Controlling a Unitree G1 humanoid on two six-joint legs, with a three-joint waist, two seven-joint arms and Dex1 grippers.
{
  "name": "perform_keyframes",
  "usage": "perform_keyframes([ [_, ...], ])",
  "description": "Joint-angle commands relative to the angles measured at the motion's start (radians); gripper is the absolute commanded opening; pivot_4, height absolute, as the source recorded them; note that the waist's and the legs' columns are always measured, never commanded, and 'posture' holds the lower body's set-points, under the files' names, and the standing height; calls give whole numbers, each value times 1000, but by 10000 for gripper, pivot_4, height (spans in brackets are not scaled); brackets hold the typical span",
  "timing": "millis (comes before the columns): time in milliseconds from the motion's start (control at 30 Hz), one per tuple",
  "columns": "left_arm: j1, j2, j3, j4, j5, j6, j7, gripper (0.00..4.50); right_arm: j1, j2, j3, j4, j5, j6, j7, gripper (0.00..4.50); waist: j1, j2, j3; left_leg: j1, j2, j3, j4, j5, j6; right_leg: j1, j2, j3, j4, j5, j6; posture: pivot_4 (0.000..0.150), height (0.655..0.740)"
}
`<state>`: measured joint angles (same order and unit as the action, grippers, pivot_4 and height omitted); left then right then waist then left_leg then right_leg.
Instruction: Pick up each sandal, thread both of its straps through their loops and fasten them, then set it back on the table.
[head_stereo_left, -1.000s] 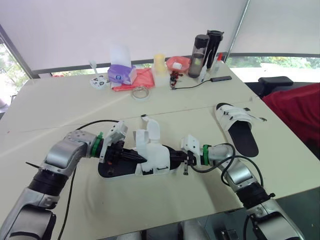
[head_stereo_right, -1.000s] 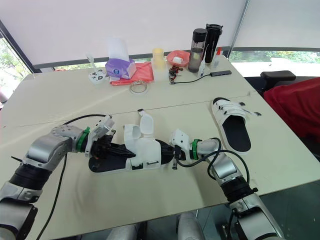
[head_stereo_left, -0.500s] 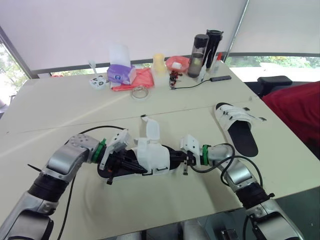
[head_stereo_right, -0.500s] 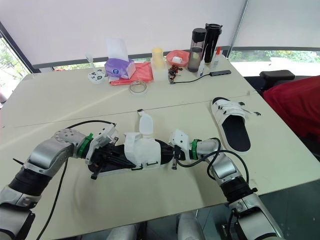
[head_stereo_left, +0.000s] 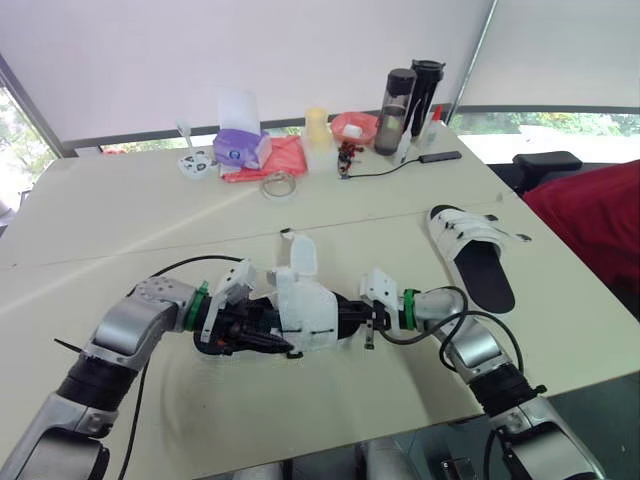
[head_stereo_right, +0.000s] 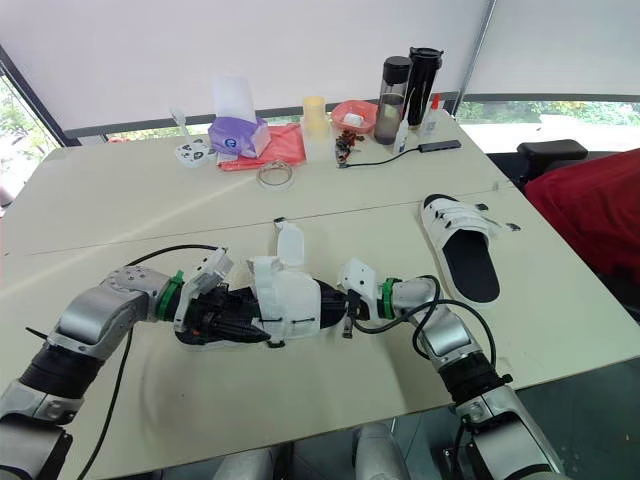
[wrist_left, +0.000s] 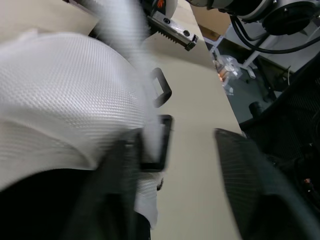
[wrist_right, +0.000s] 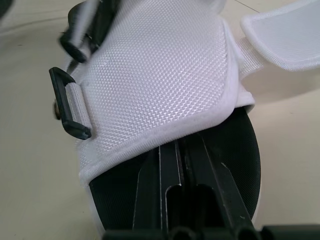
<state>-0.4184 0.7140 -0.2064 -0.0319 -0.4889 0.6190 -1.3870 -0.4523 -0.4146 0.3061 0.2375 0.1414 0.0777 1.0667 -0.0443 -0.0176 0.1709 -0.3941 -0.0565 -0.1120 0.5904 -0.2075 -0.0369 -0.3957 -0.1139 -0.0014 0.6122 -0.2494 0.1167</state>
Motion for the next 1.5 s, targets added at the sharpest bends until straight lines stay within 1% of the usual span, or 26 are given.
perform_keyframes([
  [33, 13, 7, 36, -33, -9, 0, 28, 44436, 25, 2, 47, 101, -78, 30, -30, 440, 1, 0, 0, 0, 0, 0, 0, 0, 0, 0, 0, 0, 0, 0, 0, 1500, 7400],
  [167, 24, 13, 136, -74, -112, 98, 74, 44787, 25, 2, 46, 105, -78, 28, -31, 440, 0, 0, 0, 0, 1, -1, 0, 0, 0, 0, -1, -1, 0, 0, 0, 1500, 7400],
  [233, 51, 41, 217, -134, -210, 194, 93, 44787, 29, -1, 46, 104, -77, 27, -30, 440, -1, 0, 0, -1, 1, -1, 0, 0, 0, -1, -1, -1, 0, 0, 0, 1500, 7400],
  [333, 107, 78, 289, -205, -296, 276, 114, 44787, 31, -2, 46, 108, -77, 25, -29, 440, -1, 0, 0, -1, 1, -1, 0, 0, 0, -2, -3, -3, 0, 0, 0, 1500, 7400],
  [433, 200, 109, 369, -282, -379, 342, 148, 44787, 34, -3, 47, 110, -77, 21, -28, 440, 0, 1, 0, -1, 1, 0, -1, -1, -1, -3, -3, -3, 0, 0, -1, 1500, 7400],
  [467, 254, 122, 401, -324, -407, 365, 161, 44787, 32, -1, 48, 116, -78, 18, -28, 440, -2, 0, 0, -1, 1, 0, -1, -1, -1, -3, -3, -3, 0, 0, -1, 1500, 7400],
  [567, 379, 144, 446, -413, -444, 389, 193, 44787, 25, 4, 51, 128, -79, 13, -26, 440, -1, 0, 0, -1, 1, 0, -1, -1, -2, -7, -4, -3, 0, 0, -1, 1500, 7400],
  [633, 427, 138, 454, -439, -452, 385, 219, 44787, 21, 6, 52, 134, -79, 12, -25, 440, 0, 0, 0, -1, 1, 0, 0, -1, -2, -8, -4, -3, -1, 0, -1, 1500, 7400],
  [700, 485, 135, 410, -459, -378, 322, 244, 44787, 21, 7, 53, 137, -79, 9, -23, 440, -1, 1, 0, -2, 2, 0, 1, -2, -2, -9, -4, -3, -3, 1, -2, 1500, 7400],
  [733, 506, 125, 380, -457, -328, 280, 267, 44787, 20, 8, 55, 138, -79, 8, -22, 440, -2, 4, -1, -3, 2, 0, 2, -2, -2, -9, -4, -4, -6, 1, -3, 1500, 7400],
  [767, 515, 103, 361, -450, -302, 254, 294, 44787, 21, 9, 57, 138, -79, 7, -21, 440, -2, 8, -4, -6, 5, 0, 2, -2, -2, -9, -4, -8, -14, 3, -6, 1500, 7400],
  [800, 515, 82, 349, -441, -289, 239, 317, 44787, 21, 10, 58, 138, -79, 8, -20, 440, -2, 9, -5, -11, 6, 0, 1, -2, -2, -10, -4, -12, -19, 5, -8, 1500, 7400],
  [833, 513, 61, 332, -433, -271, 219, 337, 44787, 22, 10, 59, 137, -79, 8, -19, 440, -2, 9, -5, -13, 6, 1, 2, -2, -2, -9, -6, -12, -19, 5, -8, 1500, 7400],
  [967, 504, 3, 269, -415, -222, 165, 381, 44787, 31, 4, 62, 123, -79, 13, -14, 440, 2, 4, -8, -13, 5, 1, 2, -2, -2, -12, -5, -11, -17, 6, -8, 1500, 7400],
  [1100, 473, -47, 221, -397, -211, 155, 413, 44787, 32, -1, 61, 118, -79, 16, -10, 440, 6, 5, -9, -12, 5, 0, 1, -2, -2, -13, -4, -12, -13, 7, -10, 1500, 7400],
  [1333, 424, -87, 160, -351, -184, 141, 427, 44787, 37, -6, 60, 112, -80, 19, -10, 440, 10, 6, -9, -12, 5, 0, 1, -1, -2, -11, -3, -14, -13, 7, -10, 1500, 7400],
  [1400, 417, -96, 157, -341, -189, 148, 432, 39621, 39, -7, 60, 110, -80, 20, -12, 440, 11, 6, -9, -11, 5, 0, 2, -1, -2, -11, -4, -14, -13, 7, -10, 1500, 7400],
  [1433, 416, -97, 157, -338, -191, 149, 430, 36206, 39, -7, 60, 109, -79, 20, -12, 440, 11, 6, -9, -11, 5, 0, 2, -1, -2, -11, -4, -14, -13, 7, -10, 1500, 7400],
  [1500, 412, -99, 155, -328, -188, 144, 435, 26711, 40, -7, 60, 109, -79, 20, -14, 440, 10, 6, -10, -11, 5, 0, 2, -1, -2, -11, -4, -14, -13, 7, -10, 1500, 7400],
])
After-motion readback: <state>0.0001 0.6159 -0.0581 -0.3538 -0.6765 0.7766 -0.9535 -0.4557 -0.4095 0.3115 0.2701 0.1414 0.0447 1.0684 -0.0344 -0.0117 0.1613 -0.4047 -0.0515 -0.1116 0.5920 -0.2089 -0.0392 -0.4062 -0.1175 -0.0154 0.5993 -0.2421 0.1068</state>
